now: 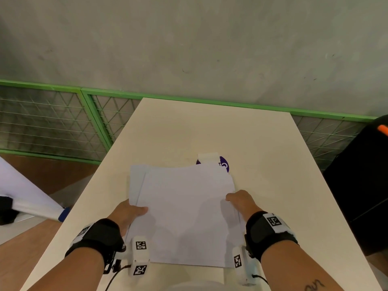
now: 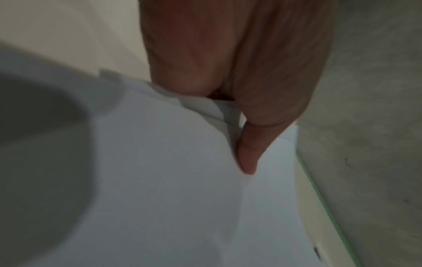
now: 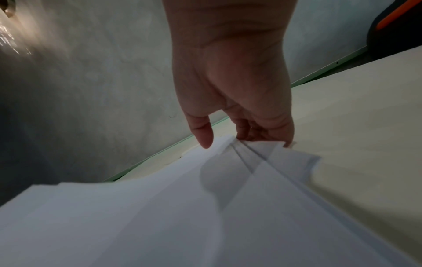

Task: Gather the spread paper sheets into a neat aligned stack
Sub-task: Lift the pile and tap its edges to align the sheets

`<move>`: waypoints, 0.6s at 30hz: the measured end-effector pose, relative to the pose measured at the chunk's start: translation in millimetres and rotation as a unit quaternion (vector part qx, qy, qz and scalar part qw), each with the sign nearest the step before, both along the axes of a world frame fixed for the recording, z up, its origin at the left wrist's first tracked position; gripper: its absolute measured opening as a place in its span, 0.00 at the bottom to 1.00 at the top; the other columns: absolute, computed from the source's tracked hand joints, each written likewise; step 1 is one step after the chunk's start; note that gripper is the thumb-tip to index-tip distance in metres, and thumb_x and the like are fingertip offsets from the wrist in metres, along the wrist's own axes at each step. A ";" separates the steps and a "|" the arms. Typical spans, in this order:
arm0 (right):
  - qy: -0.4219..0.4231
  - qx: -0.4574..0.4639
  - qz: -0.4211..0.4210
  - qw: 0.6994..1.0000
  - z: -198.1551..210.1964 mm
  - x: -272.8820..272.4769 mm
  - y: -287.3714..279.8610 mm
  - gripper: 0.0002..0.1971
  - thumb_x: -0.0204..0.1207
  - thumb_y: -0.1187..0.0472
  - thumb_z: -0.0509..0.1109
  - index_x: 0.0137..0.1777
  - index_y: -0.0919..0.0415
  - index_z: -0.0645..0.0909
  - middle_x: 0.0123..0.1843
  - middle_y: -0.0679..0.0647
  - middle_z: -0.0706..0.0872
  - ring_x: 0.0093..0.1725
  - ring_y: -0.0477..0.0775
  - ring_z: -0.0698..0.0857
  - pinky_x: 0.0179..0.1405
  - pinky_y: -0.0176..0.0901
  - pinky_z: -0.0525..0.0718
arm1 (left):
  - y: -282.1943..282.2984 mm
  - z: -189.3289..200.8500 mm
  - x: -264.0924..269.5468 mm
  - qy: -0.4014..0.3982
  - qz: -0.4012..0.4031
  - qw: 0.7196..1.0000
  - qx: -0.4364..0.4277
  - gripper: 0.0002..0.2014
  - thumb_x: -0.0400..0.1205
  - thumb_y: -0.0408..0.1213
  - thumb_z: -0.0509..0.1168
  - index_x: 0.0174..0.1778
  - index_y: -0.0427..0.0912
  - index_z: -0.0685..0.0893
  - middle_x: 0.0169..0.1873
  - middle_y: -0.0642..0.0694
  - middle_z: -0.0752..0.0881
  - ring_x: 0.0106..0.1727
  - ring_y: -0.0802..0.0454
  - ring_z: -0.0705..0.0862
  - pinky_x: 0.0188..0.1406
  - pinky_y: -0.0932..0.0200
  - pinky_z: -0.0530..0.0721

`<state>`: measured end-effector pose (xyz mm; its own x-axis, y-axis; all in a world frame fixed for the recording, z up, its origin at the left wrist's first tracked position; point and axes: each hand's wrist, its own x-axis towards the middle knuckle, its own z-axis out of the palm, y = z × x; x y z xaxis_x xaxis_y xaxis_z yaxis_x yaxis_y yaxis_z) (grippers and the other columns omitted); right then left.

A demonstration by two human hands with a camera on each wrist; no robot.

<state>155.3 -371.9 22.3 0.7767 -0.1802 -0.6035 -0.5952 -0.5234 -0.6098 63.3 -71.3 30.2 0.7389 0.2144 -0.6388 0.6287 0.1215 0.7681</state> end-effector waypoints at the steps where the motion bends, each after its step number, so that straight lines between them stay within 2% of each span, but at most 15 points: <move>1: -0.001 -0.001 -0.006 1.000 -4.9 0.1 -3.7 0.15 0.71 0.64 0.67 0.25 0.62 0.68 0.27 0.54 0.72 0.28 0.52 0.71 0.34 0.41 0.69 | -4.1 3.6 2.4 -0.009 -0.001 1.000 0.001 0.17 0.78 0.23 0.66 0.64 0.32 0.79 0.48 0.34 0.86 0.48 0.37 0.84 0.43 0.51 0.82; 3: -0.004 0.005 -0.026 1.000 -7.4 -2.5 -13.1 0.12 0.71 0.62 0.67 0.28 0.65 0.72 0.30 0.57 0.76 0.30 0.55 0.74 0.38 0.42 0.71 | -12.3 11.7 7.5 -0.034 -0.013 0.999 0.002 0.18 0.78 0.24 0.65 0.65 0.33 0.79 0.52 0.33 0.86 0.50 0.36 0.84 0.44 0.51 0.83; 4: -0.004 0.018 -0.034 0.999 -6.2 -4.9 -18.6 0.10 0.71 0.60 0.68 0.35 0.67 0.76 0.36 0.59 0.80 0.35 0.57 0.77 0.41 0.43 0.72 | -16.0 16.2 9.9 -0.050 -0.021 0.999 0.001 0.18 0.78 0.24 0.65 0.64 0.33 0.79 0.51 0.34 0.87 0.50 0.37 0.85 0.44 0.50 0.83; 5: -0.009 0.039 -0.049 0.998 -9.6 -4.5 -26.3 0.14 0.69 0.57 0.69 0.45 0.69 0.79 0.45 0.61 0.82 0.42 0.59 0.80 0.44 0.44 0.74 | -19.9 21.9 12.2 -0.068 -0.028 0.997 -0.002 0.17 0.77 0.24 0.65 0.63 0.34 0.80 0.49 0.36 0.88 0.47 0.38 0.86 0.44 0.51 0.84; 7: -0.017 0.096 -0.084 0.992 -8.2 -6.7 -41.5 0.29 0.64 0.49 0.72 0.62 0.68 0.77 0.61 0.62 0.83 0.56 0.63 0.82 0.50 0.47 0.78 | -28.6 36.1 15.8 -0.106 -0.044 0.993 -0.014 0.15 0.76 0.24 0.66 0.59 0.35 0.82 0.43 0.40 0.90 0.43 0.41 0.87 0.42 0.51 0.85; 9: -0.041 0.189 -0.116 0.974 1.1 -12.3 -55.2 0.34 0.65 0.48 0.74 0.70 0.63 0.73 0.68 0.59 0.80 0.66 0.64 0.80 0.62 0.52 0.78 | -37.0 49.9 20.0 -0.135 -0.065 0.988 -0.026 0.18 0.73 0.26 0.71 0.59 0.35 0.83 0.47 0.38 0.90 0.45 0.40 0.87 0.46 0.49 0.85; 10: -0.049 0.234 -0.130 0.962 8.5 -15.7 -62.2 0.35 0.68 0.50 0.74 0.73 0.62 0.69 0.71 0.58 0.77 0.70 0.63 0.77 0.69 0.55 0.74 | -40.3 55.7 22.3 -0.146 -0.074 0.986 -0.029 0.21 0.69 0.29 0.72 0.59 0.35 0.83 0.51 0.36 0.89 0.47 0.39 0.87 0.49 0.47 0.85; 11: -0.063 0.265 -0.140 0.952 17.0 -19.4 -68.9 0.33 0.71 0.53 0.73 0.74 0.62 0.68 0.72 0.58 0.75 0.71 0.62 0.76 0.73 0.56 0.72 | -42.8 60.9 24.6 -0.158 -0.079 0.984 -0.029 0.23 0.67 0.33 0.72 0.59 0.35 0.83 0.52 0.34 0.88 0.48 0.38 0.87 0.53 0.45 0.85; 12: -0.091 0.270 -0.135 0.949 28.1 -22.2 -74.5 0.25 0.74 0.56 0.71 0.70 0.62 0.72 0.69 0.60 0.77 0.67 0.62 0.79 0.70 0.55 0.74 | -45.7 65.5 27.5 -0.169 -0.083 0.982 -0.021 0.23 0.64 0.36 0.73 0.56 0.37 0.84 0.52 0.34 0.88 0.48 0.38 0.86 0.54 0.43 0.83; 13: -0.135 0.260 -0.123 0.948 38.9 -24.2 -78.8 0.15 0.77 0.60 0.68 0.62 0.62 0.78 0.65 0.62 0.80 0.59 0.60 0.84 0.63 0.53 0.78 | -48.0 69.4 30.7 -0.183 -0.085 0.979 -0.008 0.22 0.62 0.39 0.74 0.53 0.39 0.86 0.49 0.34 0.88 0.47 0.38 0.86 0.52 0.41 0.82; 14: -0.183 0.243 -0.116 0.946 51.2 -26.0 -81.0 0.10 0.78 0.63 0.65 0.57 0.62 0.80 0.61 0.64 0.84 0.53 0.59 0.86 0.55 0.50 0.81 | -50.3 73.1 34.2 -0.196 -0.085 0.977 0.006 0.20 0.61 0.41 0.75 0.49 0.42 0.86 0.45 0.36 0.89 0.45 0.39 0.85 0.49 0.42 0.81; 16: -0.273 0.215 -0.124 0.929 75.3 -29.1 -81.9 0.12 0.79 0.66 0.62 0.60 0.65 0.80 0.57 0.63 0.86 0.51 0.58 0.86 0.45 0.41 0.82 | -55.9 79.4 40.9 -0.228 -0.071 0.971 0.019 0.14 0.64 0.39 0.76 0.44 0.44 0.87 0.35 0.47 0.92 0.42 0.43 0.88 0.44 0.48 0.84; 18: -0.343 0.224 -0.131 0.903 93.1 -32.0 -80.2 0.13 0.79 0.67 0.61 0.63 0.65 0.79 0.54 0.58 0.87 0.49 0.51 0.86 0.41 0.35 0.83 | -62.8 86.4 44.6 -0.268 -0.057 0.962 0.010 0.08 0.72 0.30 0.73 0.45 0.44 0.86 0.31 0.56 0.93 0.37 0.56 0.90 0.36 0.62 0.88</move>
